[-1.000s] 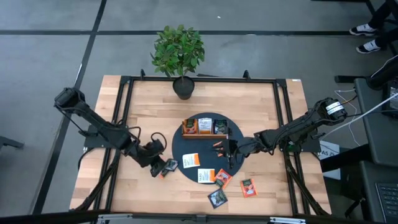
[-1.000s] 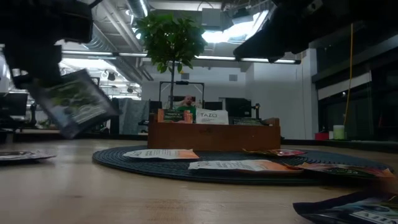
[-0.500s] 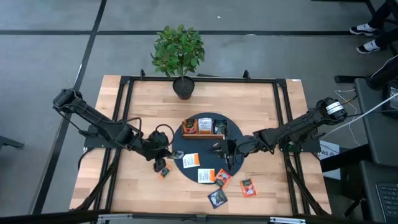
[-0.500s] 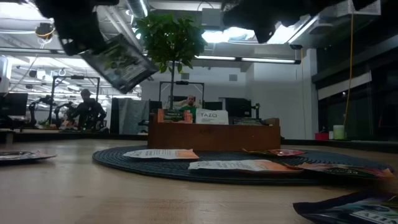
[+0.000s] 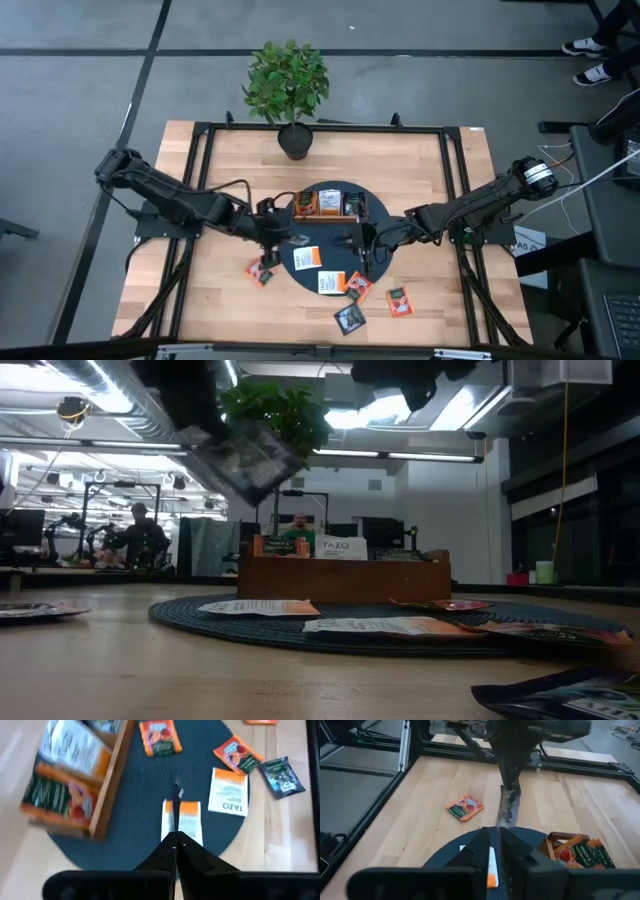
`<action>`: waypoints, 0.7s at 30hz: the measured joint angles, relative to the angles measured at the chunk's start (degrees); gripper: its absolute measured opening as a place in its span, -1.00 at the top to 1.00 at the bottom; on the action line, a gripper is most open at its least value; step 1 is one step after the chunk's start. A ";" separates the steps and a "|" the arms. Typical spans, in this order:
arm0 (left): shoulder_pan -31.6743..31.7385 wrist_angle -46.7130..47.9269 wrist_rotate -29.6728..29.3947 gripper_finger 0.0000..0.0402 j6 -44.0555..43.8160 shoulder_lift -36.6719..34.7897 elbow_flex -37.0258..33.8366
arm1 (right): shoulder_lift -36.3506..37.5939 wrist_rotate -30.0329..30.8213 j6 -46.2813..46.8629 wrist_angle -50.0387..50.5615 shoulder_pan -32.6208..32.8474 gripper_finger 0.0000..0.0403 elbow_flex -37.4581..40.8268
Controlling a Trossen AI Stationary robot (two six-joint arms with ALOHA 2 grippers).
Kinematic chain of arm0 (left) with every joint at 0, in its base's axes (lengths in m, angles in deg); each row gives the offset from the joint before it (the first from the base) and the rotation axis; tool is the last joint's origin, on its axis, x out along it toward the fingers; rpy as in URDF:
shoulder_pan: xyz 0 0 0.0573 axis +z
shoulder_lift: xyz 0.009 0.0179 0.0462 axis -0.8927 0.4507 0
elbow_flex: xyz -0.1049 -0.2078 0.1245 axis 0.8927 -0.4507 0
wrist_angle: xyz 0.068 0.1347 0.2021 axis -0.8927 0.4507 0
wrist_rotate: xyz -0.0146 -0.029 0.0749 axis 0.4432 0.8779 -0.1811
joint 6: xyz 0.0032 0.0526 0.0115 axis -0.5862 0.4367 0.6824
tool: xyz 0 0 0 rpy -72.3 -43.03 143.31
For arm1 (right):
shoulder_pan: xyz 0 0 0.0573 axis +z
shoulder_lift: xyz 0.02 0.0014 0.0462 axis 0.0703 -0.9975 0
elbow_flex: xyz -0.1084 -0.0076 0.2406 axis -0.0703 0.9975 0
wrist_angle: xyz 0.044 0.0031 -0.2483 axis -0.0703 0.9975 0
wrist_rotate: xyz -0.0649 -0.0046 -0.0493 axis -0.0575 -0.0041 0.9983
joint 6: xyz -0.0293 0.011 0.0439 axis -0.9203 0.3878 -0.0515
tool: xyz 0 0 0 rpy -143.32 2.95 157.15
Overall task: Pick & Place Tea
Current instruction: Put the violet tea bag into the right side of the wooden organizer
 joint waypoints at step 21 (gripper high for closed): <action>2.18 0.28 -4.59 0.99 16.19 13.97 14.21 | 0.00 0.40 4.59 0.33 -2.28 0.01 -0.01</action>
